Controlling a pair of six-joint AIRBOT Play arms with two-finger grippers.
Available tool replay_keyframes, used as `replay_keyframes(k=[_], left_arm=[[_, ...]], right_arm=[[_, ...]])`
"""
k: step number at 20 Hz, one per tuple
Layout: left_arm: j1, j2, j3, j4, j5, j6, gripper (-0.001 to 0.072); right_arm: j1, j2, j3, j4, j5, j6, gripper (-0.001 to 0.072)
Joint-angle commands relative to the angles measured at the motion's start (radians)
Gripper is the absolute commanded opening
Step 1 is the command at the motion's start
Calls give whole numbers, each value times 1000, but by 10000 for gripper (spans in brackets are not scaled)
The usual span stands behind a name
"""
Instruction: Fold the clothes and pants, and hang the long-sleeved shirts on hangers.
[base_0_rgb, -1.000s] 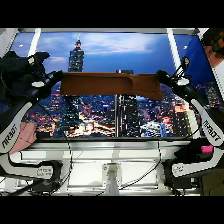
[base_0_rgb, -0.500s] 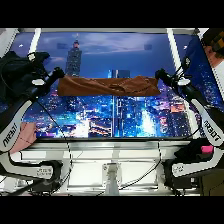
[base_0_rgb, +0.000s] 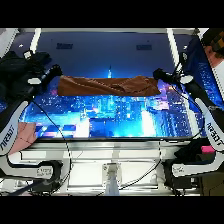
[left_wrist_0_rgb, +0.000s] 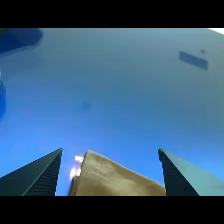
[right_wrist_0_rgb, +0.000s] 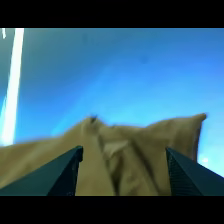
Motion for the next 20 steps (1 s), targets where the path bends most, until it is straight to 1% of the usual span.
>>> replay_keyframes(k=[1,3,4,5,6,7,9,10,12,14,16,18,19,20], left_arm=[[32,8,1,61,-164,0,706],[57,8,1,127,-291,-7,706],[72,8,1,149,-336,-47,706],[91,8,1,165,-373,-115,706],[117,7,1,193,-416,-202,706],[145,4,1,229,-465,-261,706],[214,-11,13,328,-613,-376,706],[248,-23,28,380,-688,-407,706],[288,-43,76,516,-793,-418,706],[289,-46,121,642,-810,-441,705],[274,-54,177,716,-811,-467,706],[262,-74,241,731,-812,-495,705],[255,-91,272,727,-818,-523,705],[252,-113,301,727,-840,-540,705]], right_arm=[[0,5,73,-176,237,2,589],[0,5,111,-202,283,2,589],[0,5,128,-204,303,2,589],[0,5,140,-203,316,2,589],[0,5,149,-199,324,3,589],[0,5,152,-196,327,3,589],[0,5,151,-196,339,3,589],[0,5,151,-196,344,3,589],[0,5,151,-196,344,3,589],[0,5,151,-196,344,3,589],[0,5,152,-196,344,3,589],[0,5,151,-196,345,3,589],[0,5,151,-196,345,4,589],[0,5,151,-196,345,4,589]])
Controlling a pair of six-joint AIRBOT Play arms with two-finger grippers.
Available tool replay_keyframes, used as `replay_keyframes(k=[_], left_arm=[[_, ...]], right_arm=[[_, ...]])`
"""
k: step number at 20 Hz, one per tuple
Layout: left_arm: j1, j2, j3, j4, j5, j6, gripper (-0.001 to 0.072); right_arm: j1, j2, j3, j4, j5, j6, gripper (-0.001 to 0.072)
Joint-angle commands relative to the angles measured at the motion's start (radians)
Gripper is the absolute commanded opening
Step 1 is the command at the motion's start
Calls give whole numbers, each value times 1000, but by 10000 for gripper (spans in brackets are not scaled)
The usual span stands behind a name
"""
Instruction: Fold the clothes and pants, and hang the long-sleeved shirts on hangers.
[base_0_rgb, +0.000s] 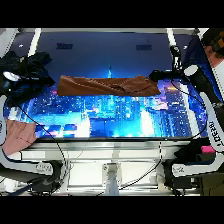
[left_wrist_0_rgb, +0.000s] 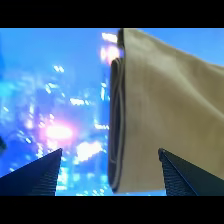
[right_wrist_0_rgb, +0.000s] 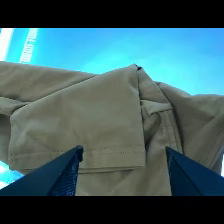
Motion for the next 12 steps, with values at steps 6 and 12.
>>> replay_keyframes(k=[6,12], left_arm=[[-6,-226,228,-30,-246,-119,707],[-5,-293,229,-111,-229,-64,706]], right_arm=[[0,0,1,0,3,1,589],[0,0,1,0,4,1,589]])
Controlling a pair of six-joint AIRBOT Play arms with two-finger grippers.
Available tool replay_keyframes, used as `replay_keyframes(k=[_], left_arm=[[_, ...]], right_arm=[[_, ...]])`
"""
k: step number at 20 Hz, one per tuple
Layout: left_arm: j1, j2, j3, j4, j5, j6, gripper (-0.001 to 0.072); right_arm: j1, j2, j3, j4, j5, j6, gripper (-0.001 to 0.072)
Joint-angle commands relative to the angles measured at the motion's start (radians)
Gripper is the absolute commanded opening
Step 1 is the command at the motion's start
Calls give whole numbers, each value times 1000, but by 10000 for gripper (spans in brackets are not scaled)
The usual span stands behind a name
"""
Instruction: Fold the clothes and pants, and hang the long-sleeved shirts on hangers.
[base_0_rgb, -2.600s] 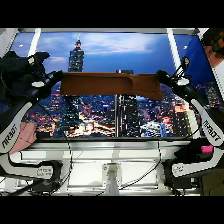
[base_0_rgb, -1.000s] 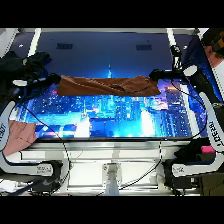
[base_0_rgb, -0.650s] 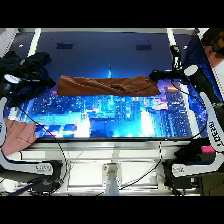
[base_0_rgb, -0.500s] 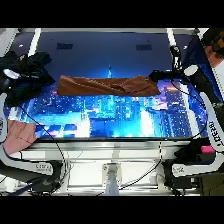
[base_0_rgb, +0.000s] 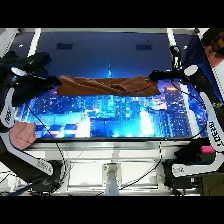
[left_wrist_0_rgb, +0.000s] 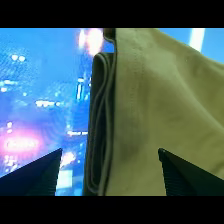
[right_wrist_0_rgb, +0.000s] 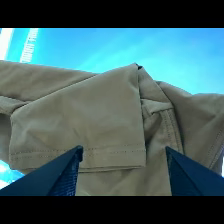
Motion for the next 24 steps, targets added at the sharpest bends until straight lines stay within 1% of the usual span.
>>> replay_keyframes(k=[1,2,3,4,5,7,8,9,10,12,13,16,17,18,19,20,21,22,23,24], left_arm=[[1,-42,8,-32,-16,11,703],[1,-48,8,-32,-16,13,668],[0,-53,8,-32,-18,37,586],[-2,-56,8,-32,-20,63,487],[-5,-58,8,-32,-20,68,468],[-13,-62,8,-33,-26,68,466],[-19,-64,8,-33,-37,69,416],[-28,-64,8,-33,-47,90,269],[-38,-64,9,-33,-60,115,169],[-61,-60,10,-33,-81,183,21],[-71,-55,12,-32,-92,205,19],[-81,12,13,-31,-95,225,18],[-79,55,14,-29,-95,240,18],[-76,102,14,-26,-96,240,18],[-73,153,14,-25,-100,239,18],[-73,211,14,-25,-107,239,18],[-73,267,14,-25,-118,238,18],[-73,318,14,-25,-130,235,18],[-73,365,14,-25,-146,233,18],[-74,411,14,-26,-168,209,18]], right_arm=[[0,0,1,0,1,0,589],[0,0,0,0,1,0,589],[0,0,0,1,1,0,589],[0,0,0,4,3,1,589],[0,0,0,7,6,2,589],[0,0,0,8,17,3,589],[0,0,1,11,23,4,589],[0,0,0,20,24,4,589],[0,0,1,32,23,4,589],[0,0,1,49,23,4,589],[0,0,1,53,24,4,589],[0,1,1,63,55,4,587],[0,1,1,79,79,4,555],[2,1,2,103,108,4,505],[8,1,8,125,141,3,490],[19,1,17,136,163,3,410],[41,1,30,141,174,3,257],[70,1,42,147,175,3,56],[110,1,57,150,166,3,15],[153,1,71,151,145,5,14]])
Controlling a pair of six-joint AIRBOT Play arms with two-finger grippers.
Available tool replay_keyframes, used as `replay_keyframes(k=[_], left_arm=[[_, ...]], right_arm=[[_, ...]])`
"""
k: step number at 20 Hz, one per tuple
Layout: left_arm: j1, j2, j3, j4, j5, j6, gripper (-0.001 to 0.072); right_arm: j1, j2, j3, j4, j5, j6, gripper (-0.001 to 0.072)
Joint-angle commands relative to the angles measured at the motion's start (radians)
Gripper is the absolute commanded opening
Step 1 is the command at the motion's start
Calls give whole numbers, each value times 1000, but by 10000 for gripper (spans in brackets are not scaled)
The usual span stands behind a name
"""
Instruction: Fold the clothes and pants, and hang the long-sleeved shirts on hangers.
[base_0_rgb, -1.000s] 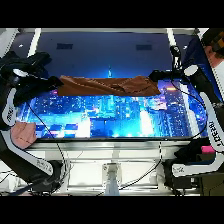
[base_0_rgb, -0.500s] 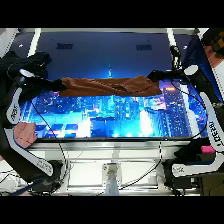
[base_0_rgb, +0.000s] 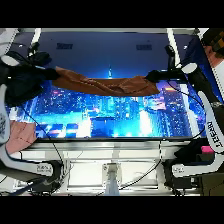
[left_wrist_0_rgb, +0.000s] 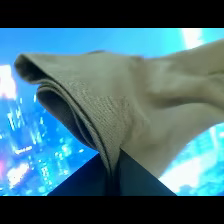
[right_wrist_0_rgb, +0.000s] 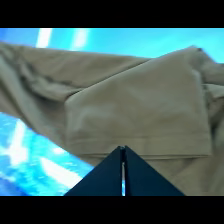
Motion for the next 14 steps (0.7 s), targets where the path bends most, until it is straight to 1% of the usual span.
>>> replay_keyframes(k=[1,3,4,5,6,7,9,12,13,14], left_arm=[[-1,167,1,-1,-62,-49,18],[-1,232,0,0,-110,-82,18],[-1,255,0,-1,-132,-96,18],[-1,273,0,-1,-151,-99,18],[-3,286,0,-1,-161,-113,18],[-5,295,0,-3,-169,-145,18],[-5,307,0,-55,-206,-163,18],[-11,310,0,-114,-225,-163,18],[-22,310,0,-113,-226,-163,18],[-33,309,-2,-113,-226,-163,18]], right_arm=[[128,0,43,24,-25,18,14],[253,0,55,22,-123,77,13],[315,-1,55,18,-166,79,12],[376,-2,55,-8,-207,82,12],[437,-5,55,-61,-259,119,11],[486,-14,55,-117,-317,192,11],[541,-48,55,-149,-389,323,11],[574,-128,55,-136,-399,440,10],[581,-163,61,-106,-397,480,10],[589,-200,80,-70,-383,494,10]])
